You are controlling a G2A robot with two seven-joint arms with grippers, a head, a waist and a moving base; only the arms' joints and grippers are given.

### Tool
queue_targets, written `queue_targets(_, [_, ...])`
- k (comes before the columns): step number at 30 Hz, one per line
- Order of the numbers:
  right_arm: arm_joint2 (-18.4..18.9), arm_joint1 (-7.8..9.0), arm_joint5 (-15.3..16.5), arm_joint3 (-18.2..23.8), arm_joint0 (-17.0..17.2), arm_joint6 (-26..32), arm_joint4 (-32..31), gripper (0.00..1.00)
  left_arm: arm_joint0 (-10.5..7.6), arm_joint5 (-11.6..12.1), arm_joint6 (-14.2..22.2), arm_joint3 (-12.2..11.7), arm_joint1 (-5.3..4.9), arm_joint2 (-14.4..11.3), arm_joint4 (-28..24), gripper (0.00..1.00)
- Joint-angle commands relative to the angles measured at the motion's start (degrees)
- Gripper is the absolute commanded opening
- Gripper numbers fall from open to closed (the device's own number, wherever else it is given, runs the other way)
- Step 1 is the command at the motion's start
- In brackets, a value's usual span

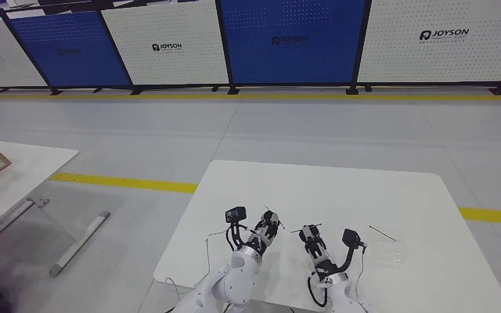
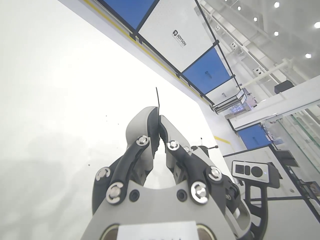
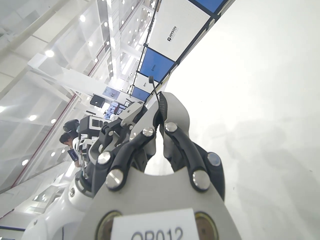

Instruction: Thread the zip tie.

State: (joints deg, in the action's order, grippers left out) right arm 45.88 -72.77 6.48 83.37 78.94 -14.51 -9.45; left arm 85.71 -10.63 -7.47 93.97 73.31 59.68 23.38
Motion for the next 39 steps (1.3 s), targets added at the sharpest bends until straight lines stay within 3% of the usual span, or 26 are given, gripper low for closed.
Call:
queue_targets(1, [-0.02,-0.02,-0.02,0.00,0.06,0.07,0.01,0.00,0.00,0.00,0.00,0.00,0.00,0.00,0.00,0.00])
queue_targets(5, [-0.59,-0.73,-0.93,-0.59,-0.25,-2.01,-1.92,0.00,0.00,0.00,0.00,0.00,0.00,0.00,0.00,0.00])
queue_targets(11, [-1.13,-1.94,0.45,-1.79,-0.18,-8.78,-5.52,0.00,-0.52,-3.43,-2.06,0.49,0.82,0.83,-6.58,0.00])
queue_targets(21, [-1.13,-1.94,0.45,-1.79,-0.18,-8.78,-5.52,0.00,-0.44,-3.23,-0.80,0.97,0.94,0.75,-7.85,0.00])
queue_targets(26, [-0.26,-2.25,2.15,-1.06,0.09,-6.23,-3.19,0.00,-0.44,-3.23,-0.80,0.97,0.94,0.75,-7.85,0.00])
queue_targets(29, [-0.09,-2.76,2.63,-2.58,-1.28,-3.75,-1.49,0.00,-0.44,-3.23,-0.80,0.97,0.94,0.75,-7.85,0.00])
queue_targets(35, [-1.22,-4.30,0.69,-6.08,-3.59,-3.03,-0.56,0.00,-0.44,-3.23,-0.80,0.97,0.94,0.75,-7.85,0.00])
queue_targets(39, [-1.22,-4.30,0.69,-6.08,-3.59,-3.03,-0.56,0.00,-0.44,-3.23,-0.80,0.97,0.94,0.75,-7.85,0.00])
